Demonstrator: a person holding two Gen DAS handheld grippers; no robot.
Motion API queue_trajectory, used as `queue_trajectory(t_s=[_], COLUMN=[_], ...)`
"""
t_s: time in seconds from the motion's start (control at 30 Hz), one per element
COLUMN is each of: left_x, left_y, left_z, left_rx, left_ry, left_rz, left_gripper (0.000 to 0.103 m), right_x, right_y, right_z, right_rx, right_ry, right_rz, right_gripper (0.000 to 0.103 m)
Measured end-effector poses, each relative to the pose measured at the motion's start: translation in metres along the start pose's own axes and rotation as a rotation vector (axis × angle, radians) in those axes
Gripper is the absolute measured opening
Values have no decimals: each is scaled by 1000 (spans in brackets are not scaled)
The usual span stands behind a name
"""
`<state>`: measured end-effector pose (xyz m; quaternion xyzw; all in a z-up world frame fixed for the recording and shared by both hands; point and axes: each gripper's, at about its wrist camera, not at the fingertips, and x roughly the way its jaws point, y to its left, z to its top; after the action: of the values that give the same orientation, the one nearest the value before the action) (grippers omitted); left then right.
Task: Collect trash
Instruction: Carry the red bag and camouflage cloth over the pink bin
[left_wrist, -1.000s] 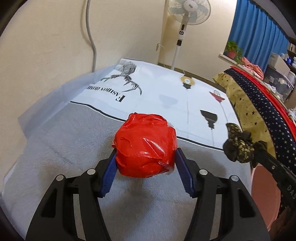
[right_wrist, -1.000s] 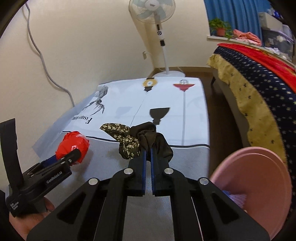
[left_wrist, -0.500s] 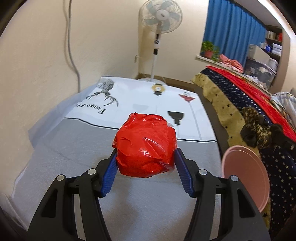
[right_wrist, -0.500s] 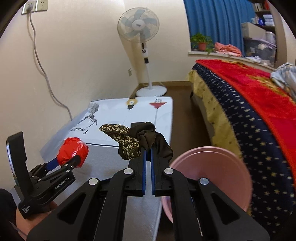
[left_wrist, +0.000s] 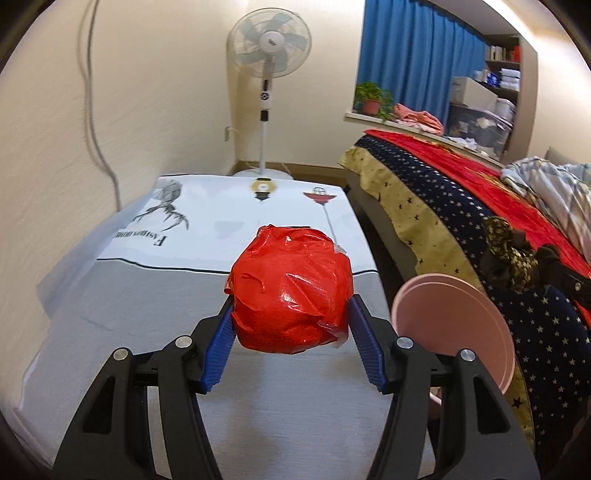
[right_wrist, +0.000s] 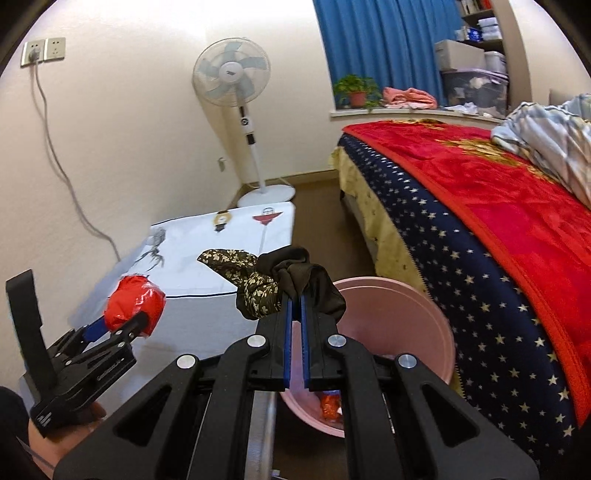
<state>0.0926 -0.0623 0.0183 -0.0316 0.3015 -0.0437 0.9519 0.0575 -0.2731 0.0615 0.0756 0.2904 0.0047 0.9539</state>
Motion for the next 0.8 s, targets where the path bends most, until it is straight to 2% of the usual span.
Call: queue_trajectory(t_s=[0.5,0.8], left_x=[16,27], left_y=[-35,-70], left_z=[-6,-6], left_rx=[60,128], left_ry=[5,-5], left_rz=[-111,-199], left_gripper=[58,58], right_x=[15,23], right_y=[-19,-43], right_z=[-3,0], right_rx=[8,72], right_ry=[11,13], right_rz=[-92,-164], right_gripper=[4,5])
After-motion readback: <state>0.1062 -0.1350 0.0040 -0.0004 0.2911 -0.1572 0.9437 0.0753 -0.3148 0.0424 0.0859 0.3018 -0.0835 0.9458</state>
